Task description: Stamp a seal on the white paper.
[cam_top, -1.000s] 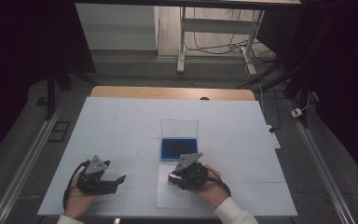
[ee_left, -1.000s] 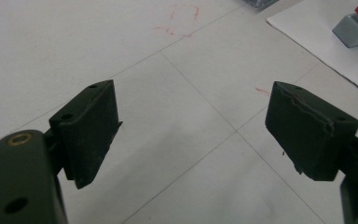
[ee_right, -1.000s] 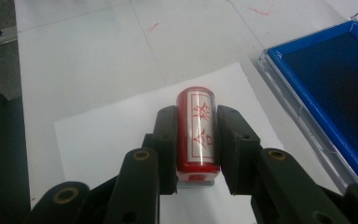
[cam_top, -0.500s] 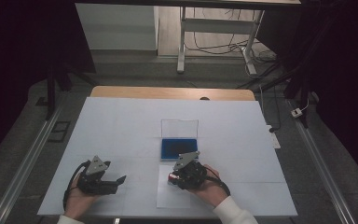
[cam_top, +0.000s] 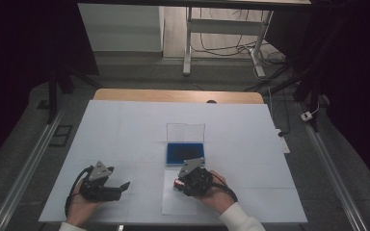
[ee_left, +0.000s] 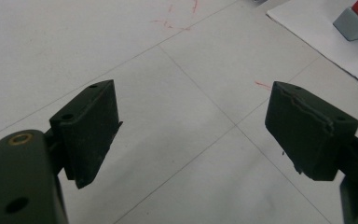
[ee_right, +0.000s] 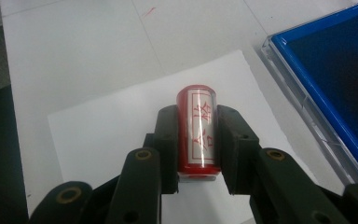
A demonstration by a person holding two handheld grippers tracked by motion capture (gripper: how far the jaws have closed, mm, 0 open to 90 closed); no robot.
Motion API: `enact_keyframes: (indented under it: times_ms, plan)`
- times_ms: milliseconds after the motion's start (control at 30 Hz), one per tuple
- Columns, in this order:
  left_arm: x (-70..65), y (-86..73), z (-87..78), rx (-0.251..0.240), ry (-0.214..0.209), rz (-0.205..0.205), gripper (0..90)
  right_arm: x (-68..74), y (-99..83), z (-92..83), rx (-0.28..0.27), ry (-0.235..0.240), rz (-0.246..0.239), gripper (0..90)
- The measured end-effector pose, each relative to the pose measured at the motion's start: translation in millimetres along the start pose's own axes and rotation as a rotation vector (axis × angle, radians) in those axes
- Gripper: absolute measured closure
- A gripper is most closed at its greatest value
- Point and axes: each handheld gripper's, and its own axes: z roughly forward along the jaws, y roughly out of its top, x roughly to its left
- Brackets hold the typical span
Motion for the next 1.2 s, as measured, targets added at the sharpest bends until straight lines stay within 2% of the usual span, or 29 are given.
enact_keyframes:
  times_ms: [900,1000,1200]
  plan:
    - [0.1,-0.4,1.3,0.014,-0.006,0.002,17.6,-1.7,-4.7,0.7,-0.035,0.012,0.003,70.2]
    - [0.4,-0.6,1.3,0.015,-0.005,0.002,17.6,-1.2,-3.9,0.2,-0.026,0.007,-0.003,70.1]
    - [0.8,-0.5,1.5,0.017,-0.004,0.002,17.6,-2.7,-4.3,-1.2,-0.047,0.018,-0.008,69.8]
